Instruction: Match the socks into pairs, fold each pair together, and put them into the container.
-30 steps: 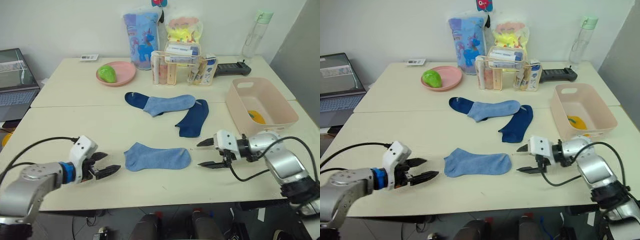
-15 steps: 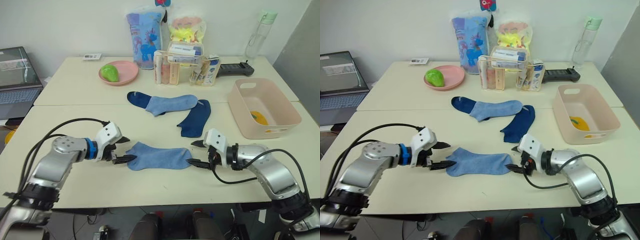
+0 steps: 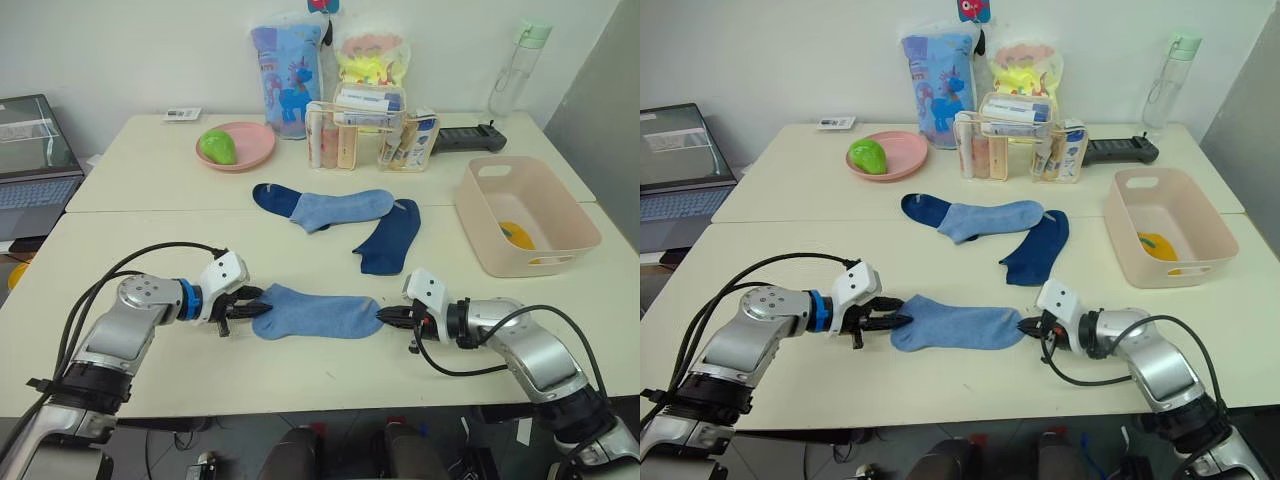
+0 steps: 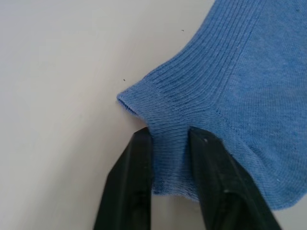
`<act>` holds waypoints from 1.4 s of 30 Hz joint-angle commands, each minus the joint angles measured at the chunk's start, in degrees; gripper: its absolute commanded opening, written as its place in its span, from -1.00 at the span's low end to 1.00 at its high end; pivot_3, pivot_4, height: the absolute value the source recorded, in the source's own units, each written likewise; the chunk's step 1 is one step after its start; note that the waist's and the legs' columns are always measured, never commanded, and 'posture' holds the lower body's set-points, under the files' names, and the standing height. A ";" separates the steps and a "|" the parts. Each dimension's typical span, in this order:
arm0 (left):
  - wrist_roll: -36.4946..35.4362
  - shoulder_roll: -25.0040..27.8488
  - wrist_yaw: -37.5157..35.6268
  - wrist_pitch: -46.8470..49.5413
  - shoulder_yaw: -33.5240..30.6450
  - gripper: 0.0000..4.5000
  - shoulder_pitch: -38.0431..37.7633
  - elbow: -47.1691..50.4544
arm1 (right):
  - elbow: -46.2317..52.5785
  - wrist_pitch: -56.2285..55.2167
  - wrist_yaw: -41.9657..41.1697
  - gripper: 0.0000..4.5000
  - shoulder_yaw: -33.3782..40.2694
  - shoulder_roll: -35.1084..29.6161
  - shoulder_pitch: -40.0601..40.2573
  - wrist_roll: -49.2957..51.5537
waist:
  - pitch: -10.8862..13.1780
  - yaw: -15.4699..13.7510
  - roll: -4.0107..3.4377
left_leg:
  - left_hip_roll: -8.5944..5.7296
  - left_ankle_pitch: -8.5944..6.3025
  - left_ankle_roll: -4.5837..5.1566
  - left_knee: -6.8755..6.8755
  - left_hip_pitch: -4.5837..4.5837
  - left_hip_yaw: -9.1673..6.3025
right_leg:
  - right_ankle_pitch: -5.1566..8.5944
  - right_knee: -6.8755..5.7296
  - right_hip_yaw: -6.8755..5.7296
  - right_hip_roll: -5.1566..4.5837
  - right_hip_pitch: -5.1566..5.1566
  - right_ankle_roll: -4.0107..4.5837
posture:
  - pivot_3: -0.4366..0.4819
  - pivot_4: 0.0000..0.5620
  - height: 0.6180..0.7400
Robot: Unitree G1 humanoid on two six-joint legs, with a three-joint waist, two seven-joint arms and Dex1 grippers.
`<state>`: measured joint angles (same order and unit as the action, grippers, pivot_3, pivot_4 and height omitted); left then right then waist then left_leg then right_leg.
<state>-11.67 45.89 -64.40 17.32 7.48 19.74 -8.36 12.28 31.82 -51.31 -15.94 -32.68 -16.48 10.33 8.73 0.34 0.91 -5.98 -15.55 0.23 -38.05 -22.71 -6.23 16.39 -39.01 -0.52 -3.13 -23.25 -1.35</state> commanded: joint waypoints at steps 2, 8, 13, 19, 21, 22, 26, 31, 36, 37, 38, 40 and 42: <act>-0.12 0.69 0.14 0.66 -1.48 -0.98 -1.86 1.71 | 0.65 -1.83 -0.68 -1.00 0.41 -0.71 -0.75 -0.04 | 0.00 0.01 0.00 | 0.00 0.00 0.00 0.00 0.00 0.00 | 0.00 0.00 0.00 0.00 0.00 0.00 | -0.05 -0.47 1.00; -0.62 1.09 -0.21 2.18 -1.88 -1.00 -2.95 3.19 | 1.54 0.18 0.76 -0.83 2.15 0.53 -1.08 1.67 | 0.00 0.03 0.00 | 0.00 0.00 0.00 0.00 0.00 0.00 | 0.00 0.00 0.00 0.00 0.00 0.00 | -0.05 -0.47 1.00; -0.45 0.91 0.03 2.83 -1.84 -1.00 -3.41 3.99 | 0.28 -1.36 2.83 -0.34 0.77 1.67 -1.68 -0.82 | 0.00 0.05 0.00 | 0.00 0.00 0.00 0.01 0.01 0.00 | 0.00 0.00 0.00 0.01 0.00 0.00 | -0.05 -0.47 1.00; -0.34 0.89 -0.19 3.01 -1.75 -1.00 -3.56 4.22 | -1.51 -1.44 3.13 -0.34 -0.06 2.08 -2.43 -1.83 | 0.00 0.04 0.00 | 0.00 0.00 0.00 0.01 0.01 0.01 | 0.00 0.00 0.00 0.00 0.00 0.00 | -0.05 -0.47 1.00; -0.37 0.78 -0.11 3.15 -1.77 -1.00 -3.39 4.20 | -1.76 -1.70 2.67 -0.41 0.15 2.19 -2.41 -1.57 | 0.00 0.04 0.00 | 0.00 0.00 0.00 0.00 0.01 0.01 | 0.00 0.00 0.01 0.00 0.00 0.00 | -0.05 -0.47 1.00; -0.33 0.83 -0.14 3.09 -1.76 -1.00 -3.43 4.21 | -1.40 -1.62 2.14 -0.51 0.11 2.00 -2.25 -1.36 | 0.00 0.04 0.00 | 0.00 0.00 0.00 0.00 0.01 0.02 | 0.00 0.00 0.01 0.00 0.00 0.00 | -0.05 -0.47 1.00; -0.37 0.81 -0.11 3.23 -1.80 -1.00 -3.46 4.37 | -0.69 -1.25 0.69 -0.99 -0.23 1.53 -1.83 -1.02 | 0.00 0.04 0.00 | 0.00 0.00 0.00 0.00 0.01 0.01 | 0.00 0.00 0.00 0.00 0.00 0.00 | -0.05 -0.47 1.00; -1.23 1.16 -0.34 4.52 -2.21 -1.00 -5.09 6.40 | -1.67 -1.84 1.25 -0.99 0.88 2.17 -2.79 -1.17 | 0.00 0.06 0.00 | 0.00 0.00 0.00 0.01 0.01 0.01 | 0.00 0.00 0.01 0.01 0.00 0.00 | -0.05 -0.47 1.00; -6.59 1.76 -1.96 8.98 -3.44 -1.00 -13.32 18.05 | -8.91 -6.09 3.24 -0.99 0.56 4.17 -9.53 -4.19 | -0.02 0.96 -0.06 | 0.01 0.00 0.00 0.03 0.02 0.05 | 0.00 0.00 0.06 0.01 0.00 0.00 | -0.05 -0.47 1.00; -7.23 1.27 -1.27 9.43 -3.65 -1.00 -14.27 20.03 | -10.86 -7.36 3.52 -0.99 0.01 4.79 -11.13 -5.05 | -0.02 1.13 -0.06 | 0.01 0.00 0.00 0.04 0.04 0.05 | 0.00 0.00 0.06 0.01 0.00 0.00 | -0.05 -0.47 1.00; -8.06 0.85 -0.69 10.40 -3.72 -1.00 -15.08 22.03 | -12.60 -8.56 3.64 -0.99 -0.62 5.38 -12.51 -5.90 | -0.02 1.20 -0.05 | 0.02 0.00 0.00 0.04 0.04 0.03 | 0.00 -0.01 0.03 0.01 0.00 0.00 | -0.05 -0.47 1.00; -9.72 0.62 -0.22 13.10 -3.41 -1.00 -16.43 25.71 | -15.70 -10.45 3.46 -0.99 -1.51 6.64 -14.84 -7.05 | -0.02 1.14 -0.04 | 0.02 0.00 0.00 0.04 0.02 0.02 | 0.00 -0.01 0.02 0.02 0.00 0.00 | -0.05 -0.47 1.00; -11.12 -1.18 2.51 16.38 -2.65 -1.00 -17.59 29.46 | -20.61 -12.67 2.65 -0.99 -3.22 8.82 -18.64 -8.41 | -0.02 1.22 -0.04 | 0.02 0.00 0.00 0.03 0.02 0.03 | 0.00 0.00 0.02 0.01 0.00 0.00 | -0.05 -0.47 1.00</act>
<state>-20.70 45.66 -63.47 31.71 4.63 2.20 17.39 -6.67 21.63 -48.19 -18.31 -24.58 -33.13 2.85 8.72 1.55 0.87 -5.97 -15.55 0.23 -38.03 -22.67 -6.17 16.39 -39.01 -0.47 -3.12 -23.24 -1.35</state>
